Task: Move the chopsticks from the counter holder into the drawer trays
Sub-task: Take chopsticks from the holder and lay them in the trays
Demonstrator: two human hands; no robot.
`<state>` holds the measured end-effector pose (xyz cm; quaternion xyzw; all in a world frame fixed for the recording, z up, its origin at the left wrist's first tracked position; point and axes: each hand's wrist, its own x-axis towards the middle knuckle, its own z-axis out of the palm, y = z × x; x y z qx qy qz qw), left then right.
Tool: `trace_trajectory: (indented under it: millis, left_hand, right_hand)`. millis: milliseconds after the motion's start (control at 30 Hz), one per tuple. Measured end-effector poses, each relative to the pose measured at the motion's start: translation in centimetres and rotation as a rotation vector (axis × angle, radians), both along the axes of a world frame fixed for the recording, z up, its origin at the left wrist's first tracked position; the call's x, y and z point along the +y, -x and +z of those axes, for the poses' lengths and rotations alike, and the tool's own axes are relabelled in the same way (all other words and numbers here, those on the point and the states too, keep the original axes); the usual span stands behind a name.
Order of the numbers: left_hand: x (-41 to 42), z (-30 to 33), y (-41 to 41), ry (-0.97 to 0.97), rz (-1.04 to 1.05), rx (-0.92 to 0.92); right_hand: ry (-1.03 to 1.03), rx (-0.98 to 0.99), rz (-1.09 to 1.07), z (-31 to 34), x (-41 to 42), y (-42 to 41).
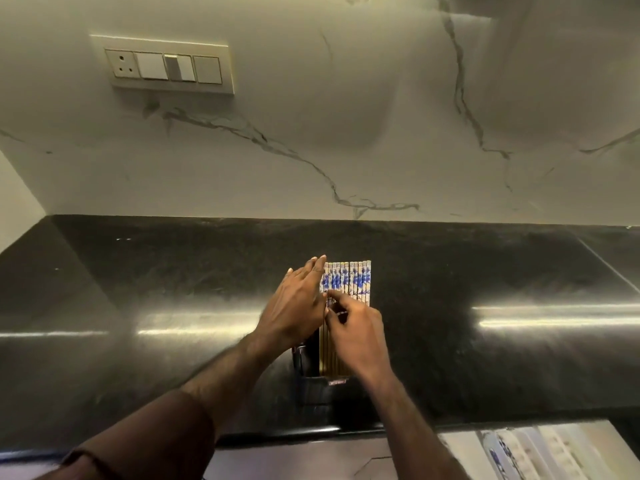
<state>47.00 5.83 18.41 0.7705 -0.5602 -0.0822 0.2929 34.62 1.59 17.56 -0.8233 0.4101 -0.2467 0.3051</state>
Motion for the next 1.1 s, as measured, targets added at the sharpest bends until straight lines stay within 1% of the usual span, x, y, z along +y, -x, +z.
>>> trace_trajectory:
  millis: [133, 200, 267, 367, 400, 467, 600, 867, 1100]
  left_hand:
    - [-0.8, -0.4, -0.4, 0.073, -0.004, 0.095]
    - [-1.3, -0.4, -0.8, 0.137, 0.023, 0.177]
    - [-1.7, -0.3, -1.0, 0.188, 0.072, 0.34]
    - [-2.1, -0.6, -1.2, 0.212, 0.122, 0.683]
    - [-2.2, -0.8, -1.2, 0.217, 0.126, 0.766]
    - [-2.3, -1.1, -1.3, 0.235, 0.121, 0.854]
    - [-2.2, -1.3, -1.5, 0.247, 0.074, 0.917]
    - [-1.2, -0.3, -1.7, 0.302, 0.122, 0.935]
    - [-0.1, 5.0, -2.3, 0.388, 0.077, 0.898]
  right_hand:
    - [-0.003, -0.015, -0.046, -0.3, -0.1, -0.4]
    - [-0.002, -0.025, -0.058, -0.3, -0.1, -0.6]
    - [0.005, -0.034, -0.076, -0.6, -0.1, -0.6]
    - [-0.012, -0.031, -0.086, -0.9, 0.0, -0.5]
    - [-0.018, -0.026, -0.083, -1.0, 0.0, -0.4]
    - [-0.027, -0.024, -0.084, -1.1, 0.0, -0.4]
    - [-0.035, -0.053, -0.082, -1.0, -0.1, -0.4]
    - [-0.043, -0.046, -0.024, -0.4, -0.2, -0.2]
    - [-0.133, -0.117, 0.09, 1.4, 0.1, -0.5]
